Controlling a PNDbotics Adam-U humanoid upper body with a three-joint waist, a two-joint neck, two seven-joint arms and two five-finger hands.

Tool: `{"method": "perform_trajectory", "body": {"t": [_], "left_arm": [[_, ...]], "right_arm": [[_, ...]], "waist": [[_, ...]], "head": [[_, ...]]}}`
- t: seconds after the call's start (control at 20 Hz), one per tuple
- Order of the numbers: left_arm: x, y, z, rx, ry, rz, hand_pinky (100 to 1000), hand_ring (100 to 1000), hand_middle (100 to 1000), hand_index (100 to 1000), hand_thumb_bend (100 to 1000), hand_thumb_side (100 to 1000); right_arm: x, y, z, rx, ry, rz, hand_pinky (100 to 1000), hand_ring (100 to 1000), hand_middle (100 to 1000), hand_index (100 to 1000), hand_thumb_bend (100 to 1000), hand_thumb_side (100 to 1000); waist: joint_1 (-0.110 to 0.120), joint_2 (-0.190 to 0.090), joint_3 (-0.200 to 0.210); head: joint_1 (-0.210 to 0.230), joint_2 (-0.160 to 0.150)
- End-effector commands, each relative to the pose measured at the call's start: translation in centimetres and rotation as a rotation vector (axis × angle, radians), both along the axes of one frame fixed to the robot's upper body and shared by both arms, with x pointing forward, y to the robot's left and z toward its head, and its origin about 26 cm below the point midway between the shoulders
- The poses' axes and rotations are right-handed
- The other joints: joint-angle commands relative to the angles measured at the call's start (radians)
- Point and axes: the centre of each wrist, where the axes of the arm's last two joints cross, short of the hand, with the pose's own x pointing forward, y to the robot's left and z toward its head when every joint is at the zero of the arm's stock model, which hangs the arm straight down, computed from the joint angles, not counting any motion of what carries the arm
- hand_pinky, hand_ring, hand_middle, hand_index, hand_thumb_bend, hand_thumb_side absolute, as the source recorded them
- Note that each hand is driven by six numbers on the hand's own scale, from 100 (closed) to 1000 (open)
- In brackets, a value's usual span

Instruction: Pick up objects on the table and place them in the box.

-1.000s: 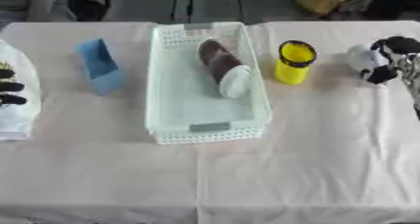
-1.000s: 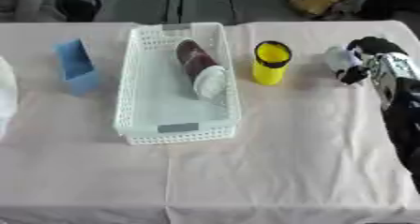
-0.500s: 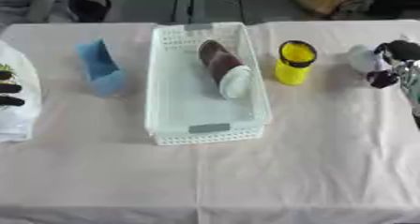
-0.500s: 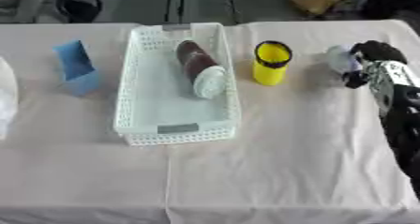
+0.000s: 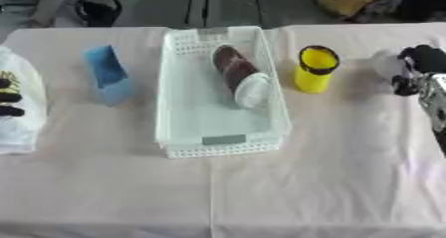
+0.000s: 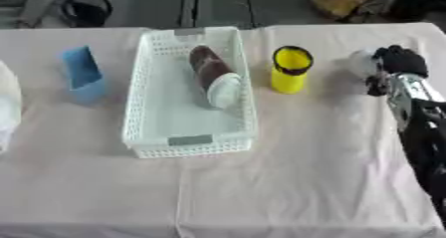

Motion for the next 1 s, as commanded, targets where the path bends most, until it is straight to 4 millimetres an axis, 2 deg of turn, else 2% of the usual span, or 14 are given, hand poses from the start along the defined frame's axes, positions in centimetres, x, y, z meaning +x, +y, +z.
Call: {"method": "perform_trajectory", "body": {"t": [0.05,0.4,0.45,0.75,1.0], "left_arm": [[0.1,-0.1,1.0,0.013,-0.035,-0.015,580,639,665,838,241,948],[0.1,-0.2,1.1,0.016,-0.040,-0.018,580,637,665,838,240,948],[0.1,-0.2,1.1,0.017,-0.040,-0.018,580,635,665,838,240,949],[0.1,-0.1,1.1,0.019,-0.039,-0.017,580,635,665,838,240,950],[0.1,-0.2,1.2,0.023,-0.040,-0.021,580,635,666,838,240,951]], "right_arm": [[0.0,-1.1,2.0,-0.026,-0.099,-0.034,371,617,759,864,311,159],[0.2,-1.1,2.7,-0.033,-0.200,-0.051,412,650,777,881,305,219],[0.3,-1.0,3.0,-0.032,-0.211,-0.045,443,678,798,898,304,278],[0.6,-0.5,4.9,-0.028,-0.241,-0.013,464,696,813,901,281,307],[0.7,-0.6,5.5,-0.013,-0.237,-0.015,494,725,833,918,269,353]], "waist": [[0.001,-0.009,0.005],[0.004,-0.001,0.017],[0.004,0.000,0.018],[0.003,0.006,0.017],[-0.001,0.007,0.020]], "head": [[-0.003,-0.013],[-0.005,-0.016],[-0.005,-0.015],[-0.005,-0.009],[-0.007,-0.009]]}}
